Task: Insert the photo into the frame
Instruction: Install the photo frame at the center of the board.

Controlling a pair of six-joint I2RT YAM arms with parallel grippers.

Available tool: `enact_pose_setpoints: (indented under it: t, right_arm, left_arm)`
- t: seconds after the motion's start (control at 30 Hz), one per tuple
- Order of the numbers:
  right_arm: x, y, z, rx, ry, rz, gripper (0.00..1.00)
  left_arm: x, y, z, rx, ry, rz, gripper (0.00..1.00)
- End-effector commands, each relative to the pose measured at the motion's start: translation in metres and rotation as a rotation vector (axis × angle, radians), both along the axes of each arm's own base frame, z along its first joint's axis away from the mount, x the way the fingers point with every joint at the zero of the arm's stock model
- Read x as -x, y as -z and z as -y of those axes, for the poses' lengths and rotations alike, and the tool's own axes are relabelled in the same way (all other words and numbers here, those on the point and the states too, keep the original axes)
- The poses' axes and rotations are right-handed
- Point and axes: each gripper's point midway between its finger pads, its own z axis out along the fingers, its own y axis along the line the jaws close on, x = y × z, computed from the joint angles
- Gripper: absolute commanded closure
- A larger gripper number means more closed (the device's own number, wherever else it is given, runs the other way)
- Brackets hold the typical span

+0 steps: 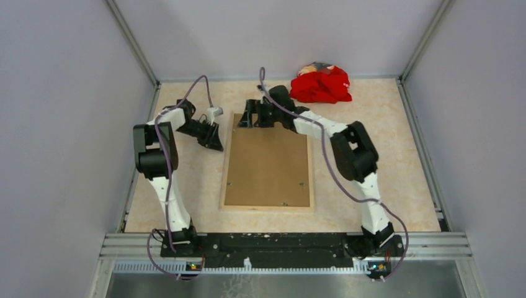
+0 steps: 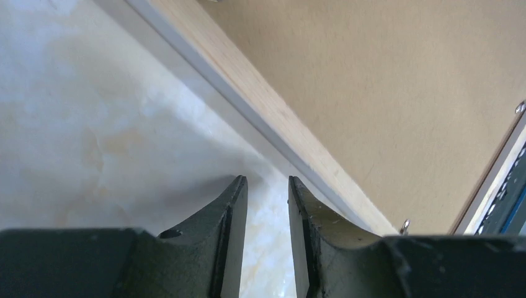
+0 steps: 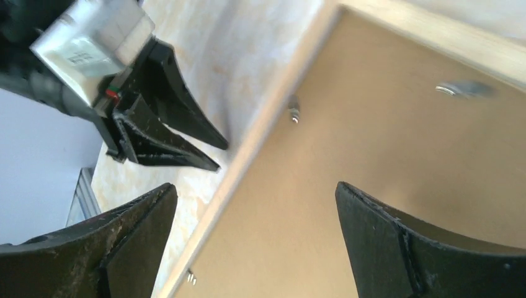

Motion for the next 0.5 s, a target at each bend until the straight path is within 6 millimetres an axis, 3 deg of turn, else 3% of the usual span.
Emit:
enact_pose_setpoints:
  t: [0.0,0.03,0.13,0.17,0.23,0.33,0.47]
  right_arm:
    - [-0.040,-0.118,0.107,-0.068,0.376,0.179,0.01]
    - [-0.037,-0.115,0.133,-0.044,0.444,0.160,0.01]
    - [-0.028,-0.081,0.216,0.059,0.657,0.081,0.01]
    - [-0.018,-0.059,0.238,0.100,0.705,0.040,0.01]
    - [-0.009,-0.040,0.266,0.132,0.768,0.006,0.01]
    - [-0.003,-0.018,0.276,0.143,0.780,-0.026,0.01]
    - [-0.010,0.006,0.263,0.142,0.731,-0.089,0.01]
  left_arm:
    - [0.023,-0.001,-0.025,-0.138,0.080,0.078,0.62]
    - [0.030,0.004,-0.028,-0.172,0.105,0.088,0.62]
    - [0.051,0.018,-0.029,-0.243,0.166,0.106,0.63]
    - [0.058,0.021,-0.026,-0.255,0.190,0.110,0.64]
    - [0.073,0.026,-0.022,-0.285,0.233,0.113,0.64]
    - [0.089,0.029,-0.021,-0.316,0.275,0.119,0.65]
    - [0.111,0.030,-0.008,-0.339,0.347,0.116,0.66]
